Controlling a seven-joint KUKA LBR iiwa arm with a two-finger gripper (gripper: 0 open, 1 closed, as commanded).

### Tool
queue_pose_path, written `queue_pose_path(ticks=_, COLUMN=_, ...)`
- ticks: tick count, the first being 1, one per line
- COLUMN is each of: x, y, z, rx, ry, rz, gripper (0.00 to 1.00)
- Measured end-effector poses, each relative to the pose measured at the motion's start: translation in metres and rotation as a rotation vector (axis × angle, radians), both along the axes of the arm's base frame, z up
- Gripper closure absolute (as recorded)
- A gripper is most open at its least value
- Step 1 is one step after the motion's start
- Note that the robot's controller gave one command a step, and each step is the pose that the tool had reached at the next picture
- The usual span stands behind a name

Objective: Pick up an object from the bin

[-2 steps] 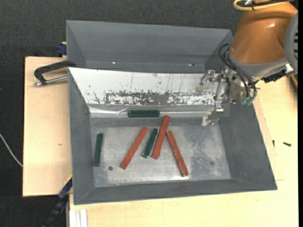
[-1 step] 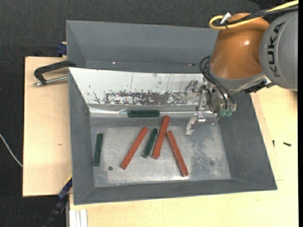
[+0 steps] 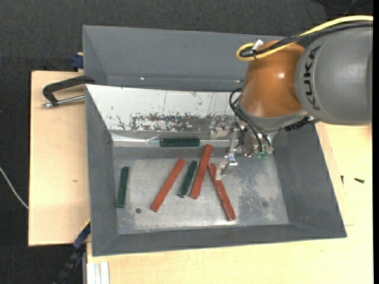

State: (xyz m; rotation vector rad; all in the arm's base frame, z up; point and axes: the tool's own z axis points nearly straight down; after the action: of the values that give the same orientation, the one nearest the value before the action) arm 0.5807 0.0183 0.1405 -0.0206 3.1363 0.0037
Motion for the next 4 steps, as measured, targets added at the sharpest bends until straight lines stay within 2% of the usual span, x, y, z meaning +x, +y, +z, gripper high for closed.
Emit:
queue_pose_path(ticks=1, x=-0.004, y=0.01, z=-0.048, rx=-0.002, ry=0.005, rz=0.199, gripper=0.0)
queue_pose_path(ticks=2, x=0.024, y=0.008, z=-0.062, rx=-0.006, ry=0.007, rz=0.364, gripper=1.0)
queue_pose_path(ticks=3, x=0.024, y=0.008, z=-0.062, rx=-0.005, ry=0.006, rz=0.364, gripper=1.0)
queue_pose_path(ticks=4, x=0.015, y=0.011, z=-0.021, rx=-0.002, ry=0.002, rz=0.353, gripper=1.0)
